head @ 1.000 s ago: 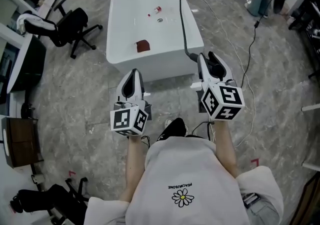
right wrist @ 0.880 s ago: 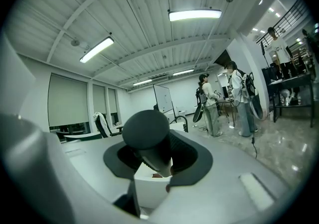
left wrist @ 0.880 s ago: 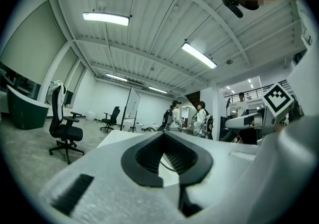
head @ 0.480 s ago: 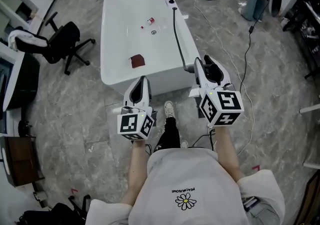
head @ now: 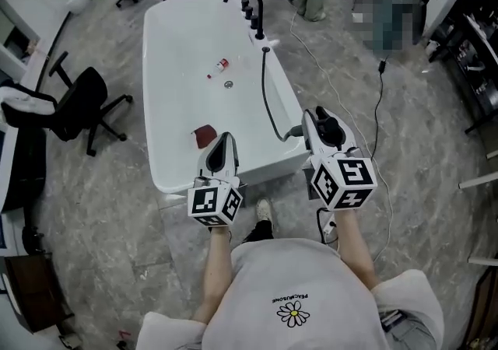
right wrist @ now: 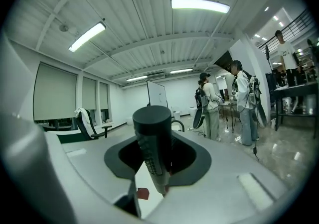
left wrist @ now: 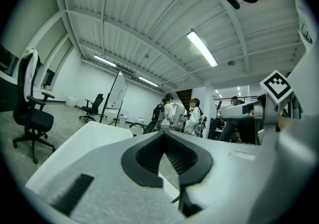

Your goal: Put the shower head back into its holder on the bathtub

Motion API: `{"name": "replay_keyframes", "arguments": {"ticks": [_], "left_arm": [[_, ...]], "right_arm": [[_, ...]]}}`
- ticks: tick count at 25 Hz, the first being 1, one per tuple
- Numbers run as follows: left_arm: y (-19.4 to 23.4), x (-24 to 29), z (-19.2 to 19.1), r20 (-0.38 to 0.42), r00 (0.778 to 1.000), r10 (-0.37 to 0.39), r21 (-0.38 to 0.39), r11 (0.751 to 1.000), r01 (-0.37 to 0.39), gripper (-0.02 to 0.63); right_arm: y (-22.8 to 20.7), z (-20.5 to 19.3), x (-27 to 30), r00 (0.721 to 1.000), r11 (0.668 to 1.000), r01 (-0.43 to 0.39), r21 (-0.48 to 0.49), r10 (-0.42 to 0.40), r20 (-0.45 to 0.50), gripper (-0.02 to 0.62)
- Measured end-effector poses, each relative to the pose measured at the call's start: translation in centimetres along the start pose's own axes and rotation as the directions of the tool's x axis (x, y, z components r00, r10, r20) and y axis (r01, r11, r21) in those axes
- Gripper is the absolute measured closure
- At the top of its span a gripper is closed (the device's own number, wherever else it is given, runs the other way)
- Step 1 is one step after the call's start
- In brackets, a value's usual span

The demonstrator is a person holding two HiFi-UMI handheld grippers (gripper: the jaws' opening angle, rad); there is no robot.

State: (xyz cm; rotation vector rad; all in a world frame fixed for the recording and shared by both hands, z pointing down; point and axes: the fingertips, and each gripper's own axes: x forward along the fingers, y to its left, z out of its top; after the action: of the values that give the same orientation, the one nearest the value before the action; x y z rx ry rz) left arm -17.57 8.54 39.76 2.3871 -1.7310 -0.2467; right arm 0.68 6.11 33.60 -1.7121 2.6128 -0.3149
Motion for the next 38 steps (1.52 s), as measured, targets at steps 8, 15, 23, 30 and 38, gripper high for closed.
{"name": "replay_keyframes", "arguments": {"ticks": [8, 15, 23, 30, 38], "left_arm": [[5.9, 6.4, -0.7, -0.043, 0.999, -0.005, -0.04, 0.999, 0.003, 0.606], [6.8, 9.9, -3.7, -0.131, 0.991, -0.02, -0.061, 0.998, 0.012, 0.606], [6.0, 15.2, -5.8, -0.199, 0.98, 0.015, -0.044, 0.999, -0.024, 0.606], [4.0, 22.7, -9.0, -0.278, 0.96, 0.031, 0.018, 0.999, -0.027, 0.606], [3.4, 27.7, -10.0, -0.278, 0.96, 0.026, -0.002, 1.0, -0.028, 0.606]], "right_arm": [[-1.3, -0.1, 8.2, 0.998, 0.998, 0.052, 0.025, -0.051, -0.037, 0.48], [-2.3, 0.0, 12.6, 0.996, 0.998, 0.056, 0.026, -0.055, -0.069, 0.48], [-5.8, 1.7, 18.1, 0.997, 0.997, 0.002, 0.073, 0.003, -0.072, 0.48], [-10.1, 4.2, 23.5, 0.996, 0.99, -0.073, 0.119, 0.08, -0.049, 0.48], [-12.3, 6.4, 27.3, 0.989, 0.984, -0.136, 0.114, 0.141, -0.036, 0.48]]}}
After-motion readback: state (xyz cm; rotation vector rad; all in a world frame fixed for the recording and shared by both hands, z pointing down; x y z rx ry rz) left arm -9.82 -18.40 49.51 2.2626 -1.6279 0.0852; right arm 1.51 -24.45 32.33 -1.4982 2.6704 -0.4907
